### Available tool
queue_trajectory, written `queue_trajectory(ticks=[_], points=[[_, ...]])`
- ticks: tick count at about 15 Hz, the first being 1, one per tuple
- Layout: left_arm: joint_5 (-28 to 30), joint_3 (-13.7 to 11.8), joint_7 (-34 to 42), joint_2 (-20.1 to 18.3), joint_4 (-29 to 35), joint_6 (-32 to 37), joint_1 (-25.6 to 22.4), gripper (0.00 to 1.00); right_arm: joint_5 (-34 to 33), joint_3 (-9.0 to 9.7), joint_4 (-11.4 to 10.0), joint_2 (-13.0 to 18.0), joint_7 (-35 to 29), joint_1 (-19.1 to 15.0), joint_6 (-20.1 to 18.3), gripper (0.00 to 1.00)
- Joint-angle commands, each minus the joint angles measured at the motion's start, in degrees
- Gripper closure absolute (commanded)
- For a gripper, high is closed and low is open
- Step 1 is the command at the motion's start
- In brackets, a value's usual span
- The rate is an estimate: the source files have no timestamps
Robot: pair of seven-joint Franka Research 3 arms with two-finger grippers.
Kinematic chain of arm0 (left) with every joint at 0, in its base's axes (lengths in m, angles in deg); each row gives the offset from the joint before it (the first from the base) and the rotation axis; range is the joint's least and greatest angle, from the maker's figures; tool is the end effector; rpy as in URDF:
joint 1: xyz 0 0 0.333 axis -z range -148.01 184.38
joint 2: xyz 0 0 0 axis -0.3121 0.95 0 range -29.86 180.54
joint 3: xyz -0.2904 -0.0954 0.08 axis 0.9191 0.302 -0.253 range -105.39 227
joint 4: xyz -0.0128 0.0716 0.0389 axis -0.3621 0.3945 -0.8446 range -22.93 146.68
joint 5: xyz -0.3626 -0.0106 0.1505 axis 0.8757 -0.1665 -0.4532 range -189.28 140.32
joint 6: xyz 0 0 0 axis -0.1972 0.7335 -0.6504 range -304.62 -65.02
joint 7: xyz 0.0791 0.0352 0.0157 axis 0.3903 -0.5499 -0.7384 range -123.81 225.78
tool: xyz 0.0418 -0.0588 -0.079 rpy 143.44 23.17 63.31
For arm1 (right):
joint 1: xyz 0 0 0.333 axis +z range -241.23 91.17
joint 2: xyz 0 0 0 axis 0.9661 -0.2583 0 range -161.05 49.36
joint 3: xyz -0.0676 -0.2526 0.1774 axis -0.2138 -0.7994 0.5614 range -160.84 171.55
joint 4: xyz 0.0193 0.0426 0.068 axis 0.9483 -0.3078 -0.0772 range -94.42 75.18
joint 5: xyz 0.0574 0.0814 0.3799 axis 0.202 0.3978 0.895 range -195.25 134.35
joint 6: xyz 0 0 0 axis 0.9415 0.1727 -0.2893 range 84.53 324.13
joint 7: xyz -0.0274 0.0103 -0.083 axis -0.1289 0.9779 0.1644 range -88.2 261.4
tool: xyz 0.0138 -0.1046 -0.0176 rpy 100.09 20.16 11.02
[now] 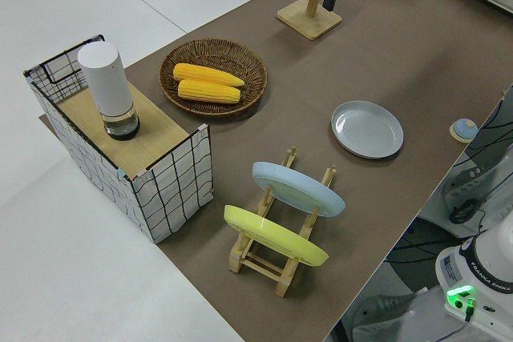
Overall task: Pick gray plate from table and place it on lower plate rack with left arm
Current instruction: 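Move the left gripper toward the gray plate's near edge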
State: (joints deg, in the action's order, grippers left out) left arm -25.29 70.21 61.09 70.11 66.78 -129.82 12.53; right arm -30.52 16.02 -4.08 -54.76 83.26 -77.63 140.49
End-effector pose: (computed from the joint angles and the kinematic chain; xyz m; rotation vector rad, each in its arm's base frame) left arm 0.5238 -0.0367 0.6204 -3.0910 0.3745 0.0363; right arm 0.5272 0.0758 0.6543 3.1262 0.1284 -0.1006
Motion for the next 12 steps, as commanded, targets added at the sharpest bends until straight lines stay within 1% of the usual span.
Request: queue_trajectory(ticks=[1, 4, 6, 7, 8, 10, 12], points=[[-0.3, 0.1, -0.9, 0.3, 0.0, 0.0, 0.4, 0.00, 0.6, 0.32, 0.3, 0.1, 0.1, -0.6, -0.7, 0.011], [-0.4, 0.6, -0.9, 0.3, 0.1, 0.0, 0.5, 0.00, 0.6, 0.32, 0.3, 0.1, 0.1, -0.6, -0.7, 0.011], [-0.4, 0.8, -1.2, 0.3, 1.2, -0.4, 0.5, 0.00, 0.6, 0.32, 0.3, 0.1, 0.1, -0.6, -0.7, 0.011], [-0.5, 1.0, -2.2, 0.3, 1.5, -0.4, 0.5, 0.00, 0.6, 0.32, 0.3, 0.1, 0.0, -0.6, -0.7, 0.011], [-1.1, 2.0, -2.8, 0.3, 1.5, -0.4, 0.4, 0.00, 0.6, 0.32, 0.3, 0.1, 0.0, -0.6, -0.7, 0.011], [-0.9, 2.1, -3.4, 0.0, 1.9, 0.9, 0.4, 0.00, 0.6, 0.32, 0.3, 0.1, 0.1, -0.6, -0.7, 0.011], [-0.3, 2.2, -6.1, -0.5, 3.3, 1.1, 0.5, 0.00, 0.6, 0.32, 0.3, 0.1, 0.1, -0.6, -0.7, 0.011]])
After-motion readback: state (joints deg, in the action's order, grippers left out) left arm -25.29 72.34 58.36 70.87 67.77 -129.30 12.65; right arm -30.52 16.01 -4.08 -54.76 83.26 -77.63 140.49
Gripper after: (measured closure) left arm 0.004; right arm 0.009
